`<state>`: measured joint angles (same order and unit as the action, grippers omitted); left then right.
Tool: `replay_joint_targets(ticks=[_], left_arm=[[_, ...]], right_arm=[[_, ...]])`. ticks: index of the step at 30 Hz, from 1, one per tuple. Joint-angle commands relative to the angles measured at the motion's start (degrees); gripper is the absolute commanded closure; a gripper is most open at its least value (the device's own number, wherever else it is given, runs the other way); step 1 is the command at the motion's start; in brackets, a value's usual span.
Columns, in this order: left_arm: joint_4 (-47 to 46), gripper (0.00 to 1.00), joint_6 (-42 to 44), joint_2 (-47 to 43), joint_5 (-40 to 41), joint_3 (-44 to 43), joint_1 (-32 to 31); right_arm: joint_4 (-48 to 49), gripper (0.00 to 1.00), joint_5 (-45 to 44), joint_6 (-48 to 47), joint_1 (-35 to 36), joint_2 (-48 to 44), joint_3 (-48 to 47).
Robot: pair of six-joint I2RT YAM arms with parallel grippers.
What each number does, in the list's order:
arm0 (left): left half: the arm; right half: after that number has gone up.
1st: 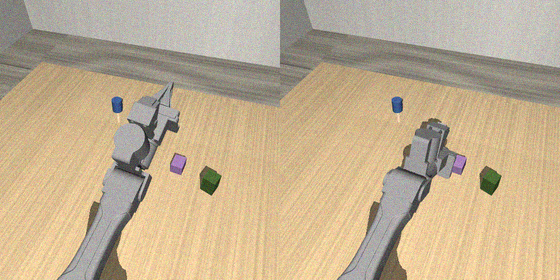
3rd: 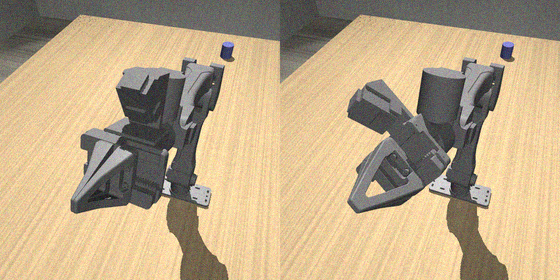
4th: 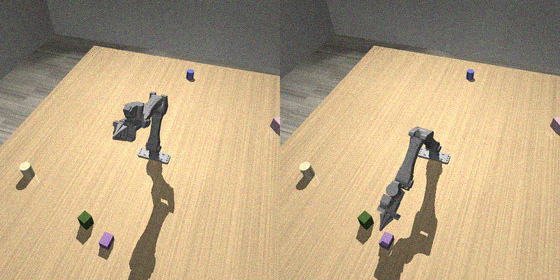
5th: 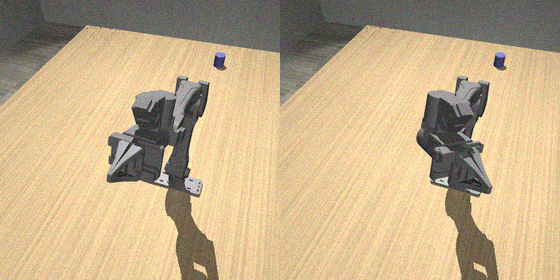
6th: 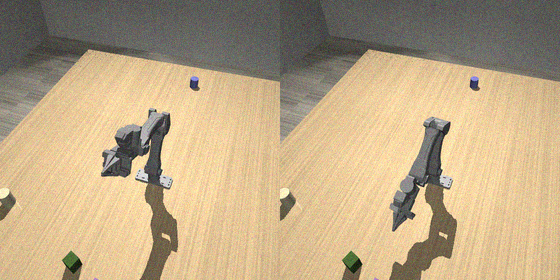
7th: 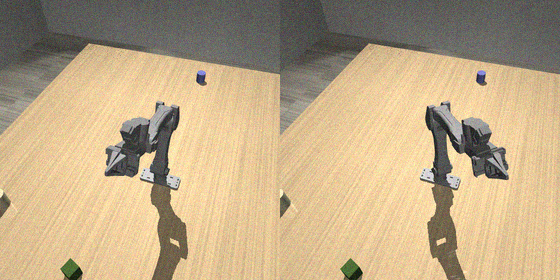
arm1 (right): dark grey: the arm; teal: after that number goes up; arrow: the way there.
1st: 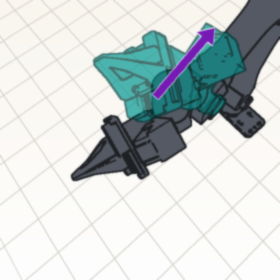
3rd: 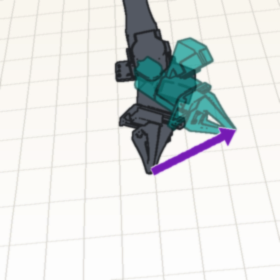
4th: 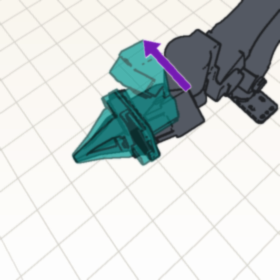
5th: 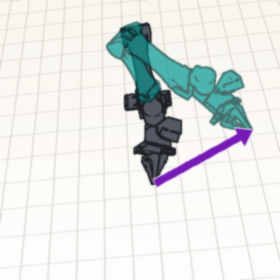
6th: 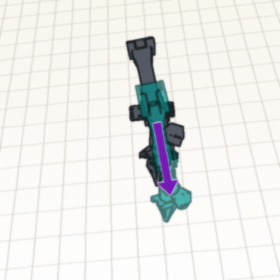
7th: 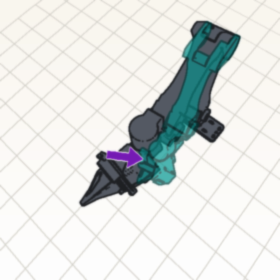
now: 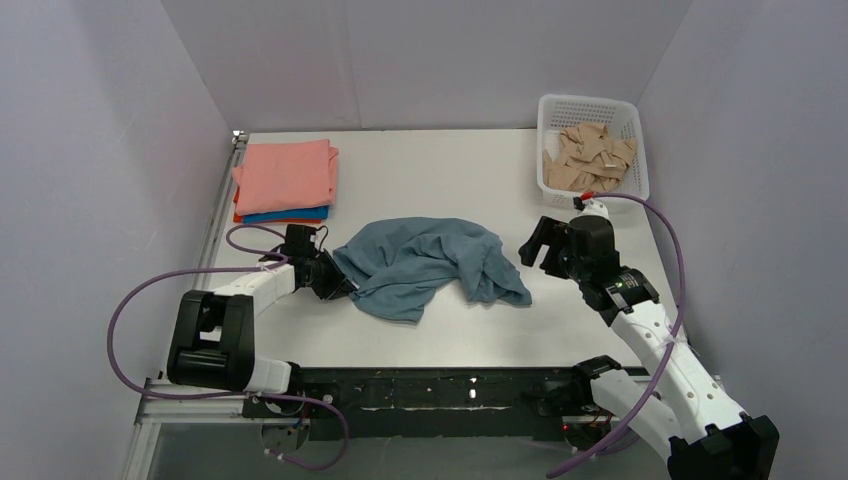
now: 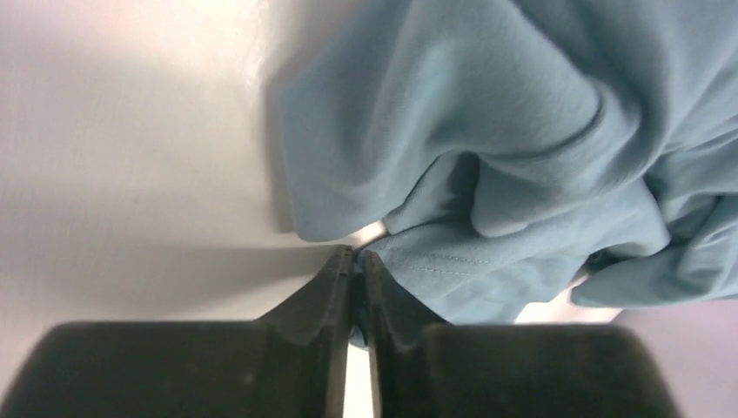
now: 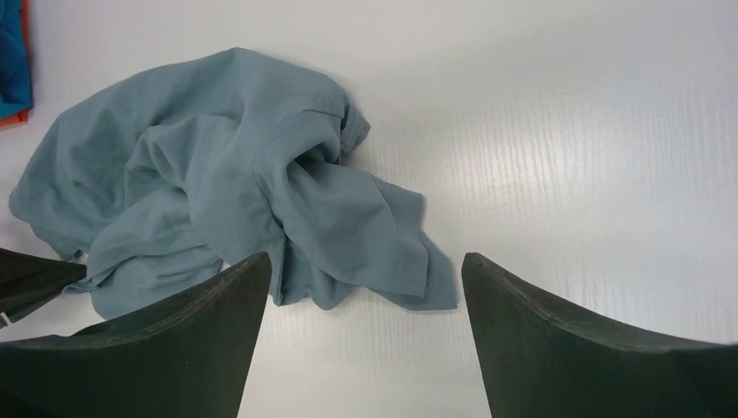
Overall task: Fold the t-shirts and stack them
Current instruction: Flatten out the tshirt
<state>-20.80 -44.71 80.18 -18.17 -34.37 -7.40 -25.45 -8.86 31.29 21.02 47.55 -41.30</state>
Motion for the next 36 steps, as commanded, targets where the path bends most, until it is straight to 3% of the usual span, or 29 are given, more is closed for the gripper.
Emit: replay_joint_targets(ticks=[1, 7, 10, 14, 19, 30, 33, 34, 36], left_arm=[[7.92, 1.0, 1.63, -1.04, -0.95, 1.97, -0.59], [16.19, 1.0, 2.2, -9.62, 2.74, 2.22, -2.09], [20.13, 1.0, 1.82, -14.35, 4.84, 1.9, -3.09], [27.06, 1.0, 2.75, -19.06, 6.89, -0.51, -3.94], [29.62, 1.0, 2.12, -21.95, 6.4, -1.43, -4.68], [31.39, 1.0, 1.37, -24.07, 7.14, -1.97, -5.3], [32.12, 1.0, 1.47, -24.24, 7.53, -2.27, -5.27], [32.32, 1.0, 1.5, -24.5, 7.91, -2.38, -5.27], [32.92, 1.0, 1.64, -25.11, 8.95, -2.99, -5.27]], right_arm=[[-4.11, 0.12, -1.81, 0.96, -0.01, -0.07, -0.31], [-7.75, 0.14, 3.84, 1.96, 1.74, 1.99, 0.23], [-7.93, 0.15, 3.96, 3.56, 6.54, 3.84, 0.38], [-1.13, 0.18, 1.97, 5.98, 16.38, 6.86, 1.12], [6.1, 0.22, -1.86, 7.43, 23.82, 16.08, -2.14], [8.62, 0.33, -4.33, 9.39, 27.8, 35.54, -9.64], [7.67, 0.46, -6.8, 10.84, 27.93, 38.28, -10.72], [7.98, 0.57, -6.92, 10.85, 27.94, 38.27, -10.65], [7.99, 0.91, -6.21, 10.29, 27.94, 37.61, -11.0]])
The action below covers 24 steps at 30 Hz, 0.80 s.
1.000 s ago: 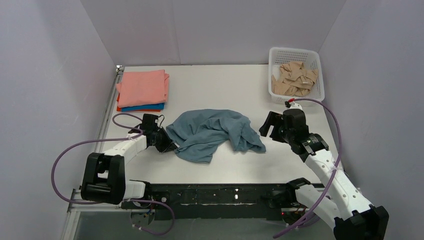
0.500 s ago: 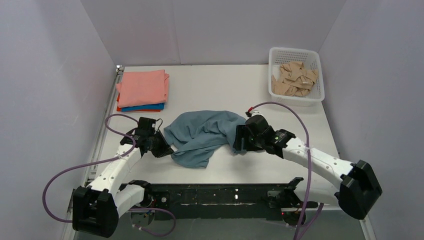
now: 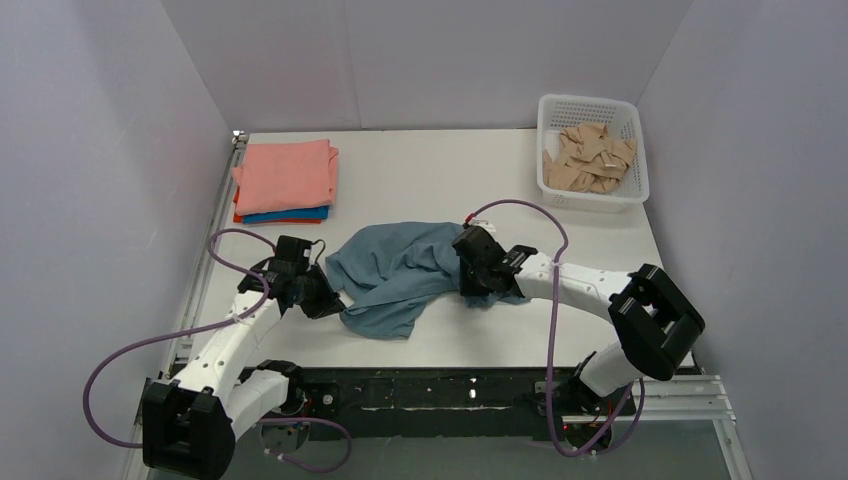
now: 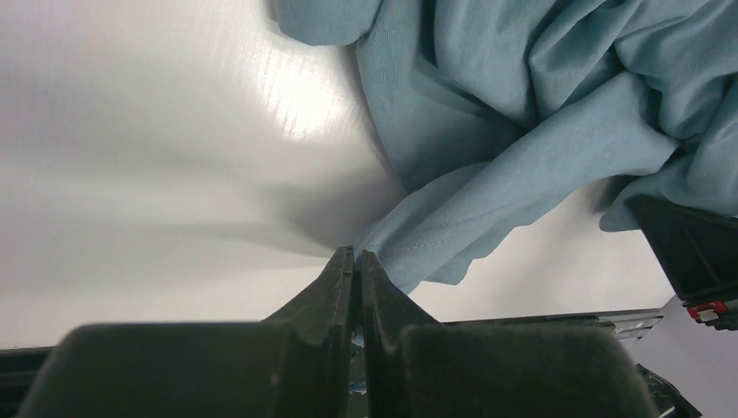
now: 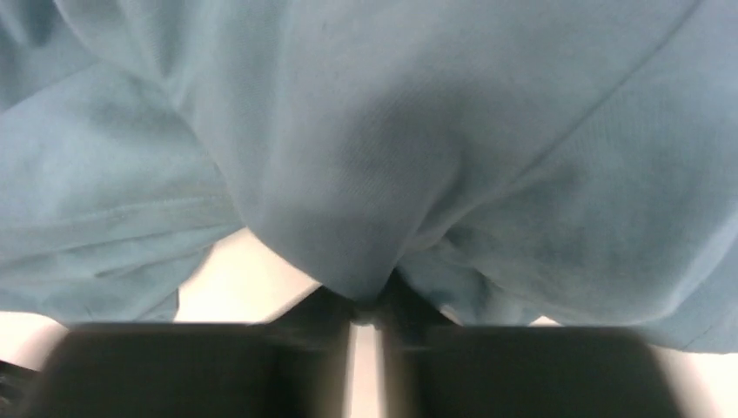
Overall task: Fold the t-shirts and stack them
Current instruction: Flatten out the tshirt
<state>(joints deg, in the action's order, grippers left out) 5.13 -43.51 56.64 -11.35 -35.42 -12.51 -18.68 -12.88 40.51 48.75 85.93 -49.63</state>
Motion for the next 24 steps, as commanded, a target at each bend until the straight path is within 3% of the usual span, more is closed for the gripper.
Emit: replay_joint_targets(ticks=[1, 9, 16, 24], left_arm=[[7.68, 1.0, 0.69, -1.86, 2.69, -2.55, -0.17], [16.88, 1.0, 2.16, -6.01, 15.23, -11.66, -0.21], [18.7, 1.0, 4.68, -8.6, 21.49, -22.31, -0.21], [19.41, 1.0, 11.62, -9.21, 25.25, -39.62, -0.22]], right_arm=[[-0.14, 0.99, -2.19, 1.01, 0.2, -1.34, -3.34], [-14.97, 0.99, -8.43, -0.36, -4.07, -16.39, -6.3], [-19.97, 0.99, 5.73, -9.63, -17.05, -28.39, -15.0], [-30.12, 0.99, 10.18, -15.87, -20.04, -28.49, -36.62]])
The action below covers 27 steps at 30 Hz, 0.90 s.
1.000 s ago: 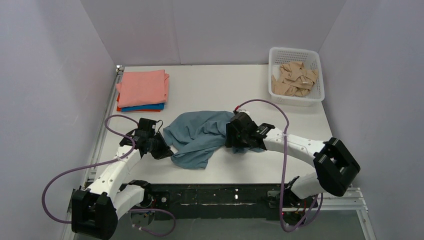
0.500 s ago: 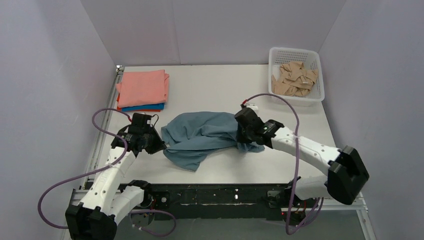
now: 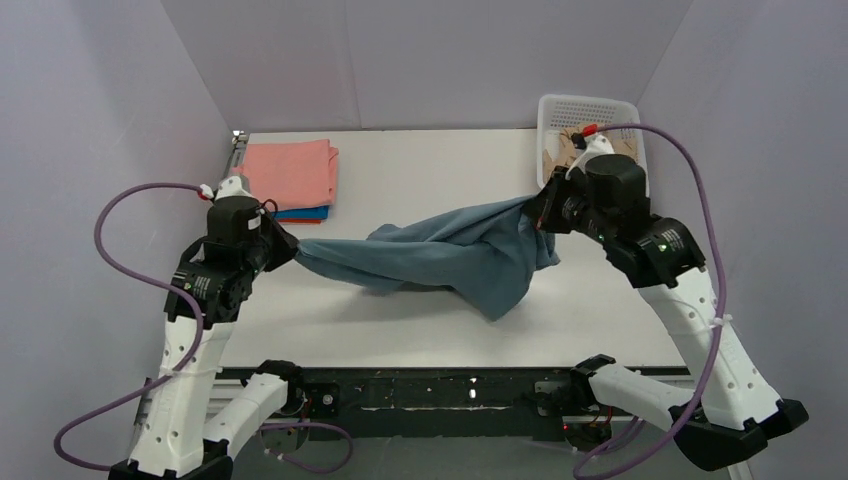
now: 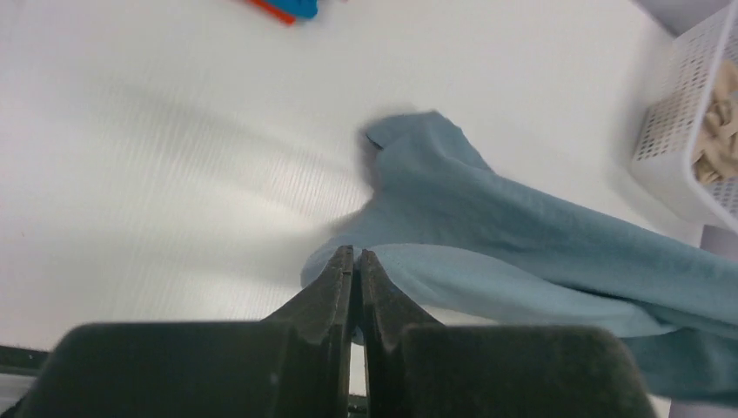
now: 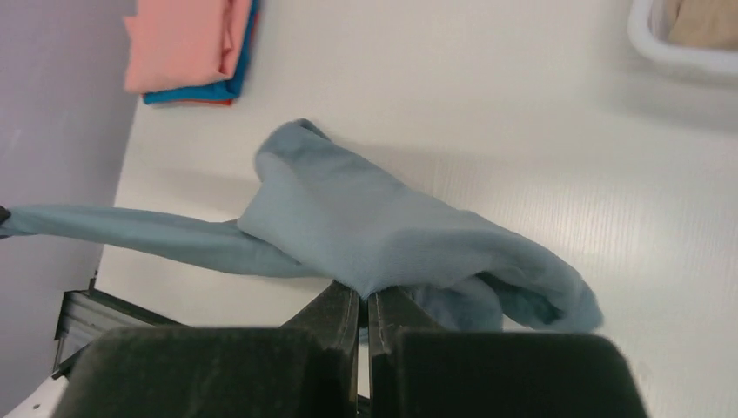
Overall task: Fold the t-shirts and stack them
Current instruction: Flatten out the tshirt
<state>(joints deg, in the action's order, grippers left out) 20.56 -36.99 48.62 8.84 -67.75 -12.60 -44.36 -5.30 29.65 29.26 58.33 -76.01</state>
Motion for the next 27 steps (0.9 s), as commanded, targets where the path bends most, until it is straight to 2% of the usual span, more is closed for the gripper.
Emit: replay_joint_targets(ticks=[1, 5, 9, 12, 15, 18, 21, 25, 26, 27], left_arm=[[4.01, 1.0, 6.29, -1.27, 5.81, -9.2, -0.1], [5.18, 1.0, 9.42, -1.29, 9.22, -15.01, -0.14], [6.14, 1.0, 10.96, -0.96, 9.33, -18.75, -0.14], [6.65, 1.0, 10.51, -1.58, 7.68, -17.32, -0.14], [6.27, 1.0, 9.02, -1.55, 6.99, -11.52, -0.13], [6.78, 1.0, 6.8, 0.98, 6.83, -5.88, -0.09], [5.08, 1.0, 4.15, 4.68, 9.56, 0.76, -0.04], [2.32, 1.0, 2.68, 11.26, 8.18, 6.25, 0.34], [1.63, 1.0, 2.48, 13.39, 7.36, 7.2, 0.38], [1.07, 1.0, 2.2, 14.83, 6.54, 8.0, 0.45]], right_arm=[[-5.3, 0.99, 2.98, -5.73, -0.55, -0.99, -12.29], [-9.35, 0.99, 2.35, -6.24, -0.77, -1.89, -17.75], [-12.47, 0.99, 1.96, -6.34, -0.83, -3.22, -20.64], [-12.89, 0.99, 1.54, -6.16, -0.87, -3.78, -19.94], [-11.57, 0.99, 0.9, -6.0, -1.22, -2.2, -15.71], [-8.21, 0.99, 4.49, -6.01, -3.59, 2.38, -10.24], [-0.93, 0.99, 11.31, -6.58, -8.11, 8.76, -3.9], [9.7, 0.99, 15.01, -9.71, -14.28, 21.24, -1.63], [11.23, 0.96, 14.71, -10.94, -14.96, 25.0, -2.68], [11.17, 0.87, 13.89, -11.65, -15.42, 29.28, -5.0]])
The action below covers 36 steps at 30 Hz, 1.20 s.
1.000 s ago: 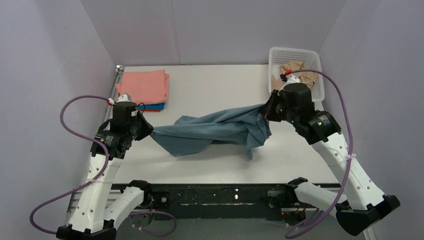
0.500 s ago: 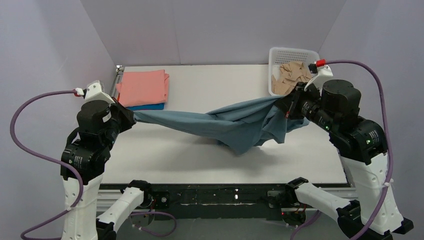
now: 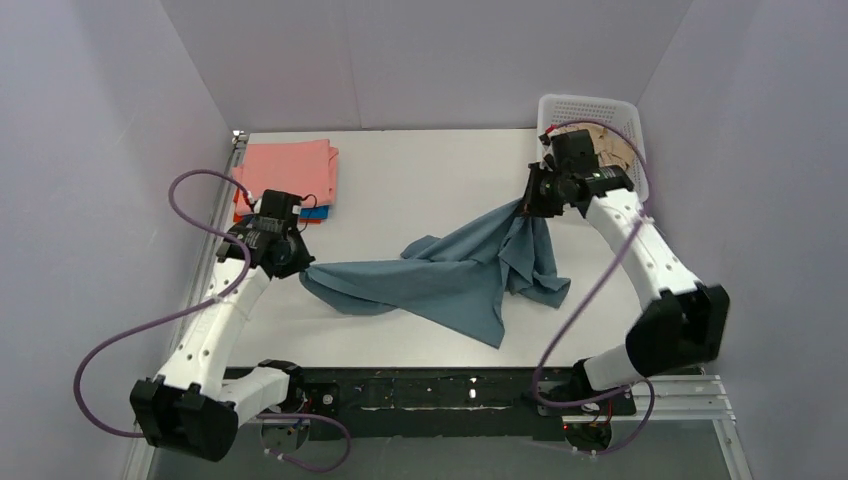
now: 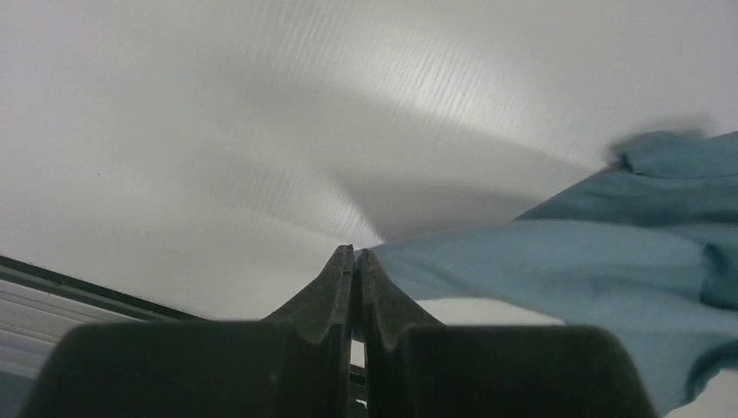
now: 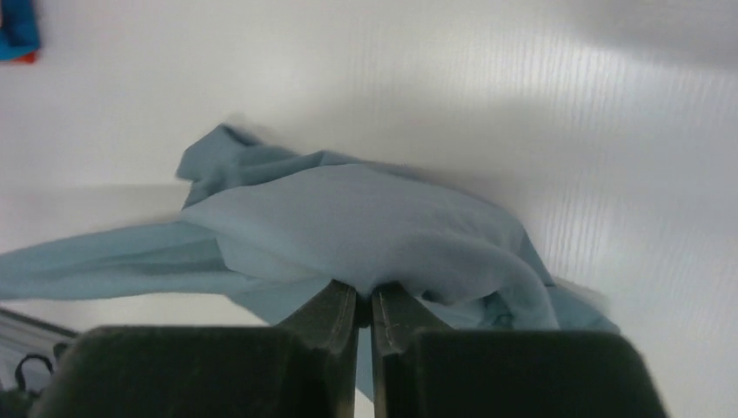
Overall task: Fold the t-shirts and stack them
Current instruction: Flatten out the tshirt
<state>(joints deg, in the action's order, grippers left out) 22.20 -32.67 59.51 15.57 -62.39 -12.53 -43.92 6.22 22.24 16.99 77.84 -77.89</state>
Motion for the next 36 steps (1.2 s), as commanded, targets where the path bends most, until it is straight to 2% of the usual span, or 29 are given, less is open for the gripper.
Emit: replay_joint_targets(ticks=[1, 3, 5, 7, 11, 13, 17, 20, 24, 30, 36], left_arm=[[-0.85, 1.0, -2.6, 5.23, -1.53, 3.37, 0.47], [-1.65, 1.0, -2.9, 6.8, -4.43, 4.72, 0.58], [-2.19, 1.0, -3.58, 7.12, -5.53, 6.57, 0.58], [-2.79, 1.0, -4.1, 6.63, -5.54, 8.35, 0.59], [-2.63, 1.0, -4.78, 5.09, -5.6, 10.29, 0.58], [-3.29, 1.0, -5.43, 4.33, -6.55, 11.25, 0.59], [-3.62, 1.0, -6.26, 3.47, -8.1, 12.26, 0.58], [-3.65, 1.0, -6.42, 2.72, -8.57, 13.08, 0.58], [-3.65, 1.0, -7.0, 1.62, -8.69, 14.14, 0.58], [-3.7, 1.0, -7.41, 1.47, -8.03, 15.64, 0.59], [-2.87, 1.0, -7.75, 1.58, -7.39, 16.27, 0.59]], right_arm=[[7.89, 0.77, 0.38, -5.16, -3.33, 13.74, -6.04], [0.21, 0.4, -2.42, -5.97, -3.29, 21.17, -13.75], [-2.82, 0.25, -3.81, -5.94, -3.01, 23.71, -16.62], [-1.9, 0.2, -7.46, -5.07, -2.25, 20.82, -13.16], [-1.53, 0.17, -16.77, -4.03, 0.97, 9.48, -4.45], [-1.6, 0.16, -18.78, -2.11, 5.17, 2.59, 2.09], [-0.64, 0.15, -16.26, 4.57, 15.82, -8.12, 16.49], [0.63, 0.15, -13.75, 10.95, 24.26, -11.83, 24.14], [3.3, 0.18, -11.55, 15.22, 31.2, -10.34, 29.97], [10.76, 0.24, -10.29, 11.82, 31.79, -2.67, 33.28], [10.79, 0.3, -10.51, 11.9, 31.79, 4.96, 32.97]])
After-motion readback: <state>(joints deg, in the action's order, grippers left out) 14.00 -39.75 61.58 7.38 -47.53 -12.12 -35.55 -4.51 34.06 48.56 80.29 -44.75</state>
